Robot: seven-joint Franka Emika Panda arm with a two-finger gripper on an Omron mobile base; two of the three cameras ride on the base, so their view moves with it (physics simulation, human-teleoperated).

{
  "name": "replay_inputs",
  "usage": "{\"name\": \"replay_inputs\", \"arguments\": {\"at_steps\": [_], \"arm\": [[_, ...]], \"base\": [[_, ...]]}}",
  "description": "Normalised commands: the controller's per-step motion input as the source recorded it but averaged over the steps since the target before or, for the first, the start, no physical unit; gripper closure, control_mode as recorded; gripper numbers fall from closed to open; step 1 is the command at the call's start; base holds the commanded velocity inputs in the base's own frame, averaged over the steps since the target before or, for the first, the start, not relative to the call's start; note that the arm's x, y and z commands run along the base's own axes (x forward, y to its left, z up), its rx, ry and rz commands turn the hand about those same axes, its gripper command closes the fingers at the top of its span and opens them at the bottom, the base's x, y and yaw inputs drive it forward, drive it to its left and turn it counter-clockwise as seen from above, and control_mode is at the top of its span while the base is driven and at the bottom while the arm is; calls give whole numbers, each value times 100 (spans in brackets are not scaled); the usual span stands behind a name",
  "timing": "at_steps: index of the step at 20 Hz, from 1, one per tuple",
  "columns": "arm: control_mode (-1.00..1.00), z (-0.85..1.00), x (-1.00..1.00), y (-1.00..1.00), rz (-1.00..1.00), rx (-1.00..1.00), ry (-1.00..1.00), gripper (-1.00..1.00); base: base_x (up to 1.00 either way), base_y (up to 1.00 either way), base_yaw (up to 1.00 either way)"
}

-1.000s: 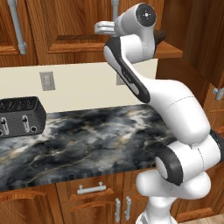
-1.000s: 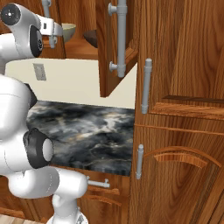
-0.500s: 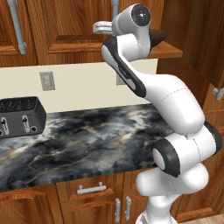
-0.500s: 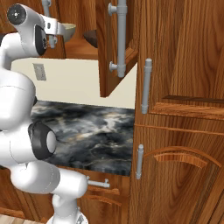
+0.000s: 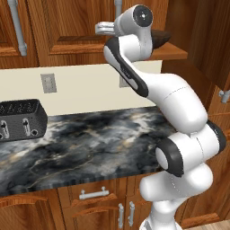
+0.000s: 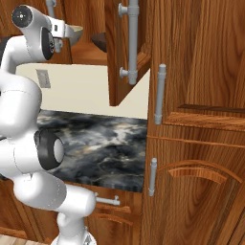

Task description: Move the bowls from the cabinet to the plates on the dining table.

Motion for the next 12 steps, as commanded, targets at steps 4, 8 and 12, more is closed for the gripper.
{"name": "replay_inputs", "arguments": {"at_steps": [4, 8, 12], "arm": [[-100, -6, 28, 0, 0, 0, 0, -100], [-100, -5, 39, 0, 0, 0, 0, 100], [-100, 0, 1, 16, 0, 0, -3, 100]], "base": [[0, 0, 0], [0, 0, 0], [0, 0, 0]]}}
